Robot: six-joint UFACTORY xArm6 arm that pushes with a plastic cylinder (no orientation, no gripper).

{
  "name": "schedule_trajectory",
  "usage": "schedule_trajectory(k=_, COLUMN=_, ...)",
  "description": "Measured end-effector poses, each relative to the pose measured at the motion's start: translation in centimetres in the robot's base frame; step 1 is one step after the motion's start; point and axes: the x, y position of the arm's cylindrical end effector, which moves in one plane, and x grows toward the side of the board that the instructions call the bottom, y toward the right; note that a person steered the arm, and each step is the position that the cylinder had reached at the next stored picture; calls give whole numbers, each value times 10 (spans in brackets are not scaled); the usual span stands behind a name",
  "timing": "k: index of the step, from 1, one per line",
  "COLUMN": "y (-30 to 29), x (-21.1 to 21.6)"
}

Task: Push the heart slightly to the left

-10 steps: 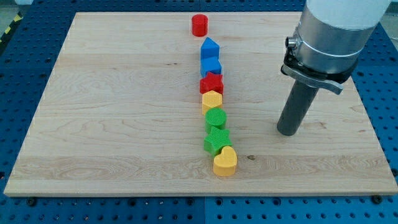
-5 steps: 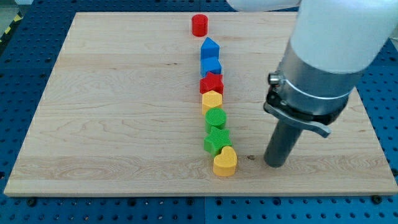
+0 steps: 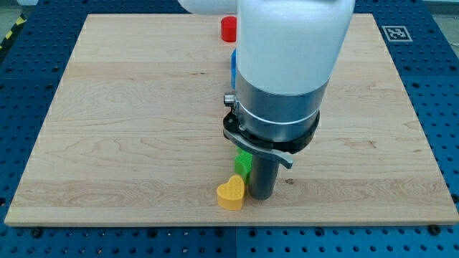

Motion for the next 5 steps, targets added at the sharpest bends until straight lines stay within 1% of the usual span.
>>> schedule_trajectory(k=1, y=-9, x=-3)
schedule_trajectory(k=2, y=27, x=-4)
schedule_trajectory(k=3, y=68, x=19)
schedule_trajectory(k=4, y=73, x=31)
schedule_trajectory(k=5, y=52, x=30)
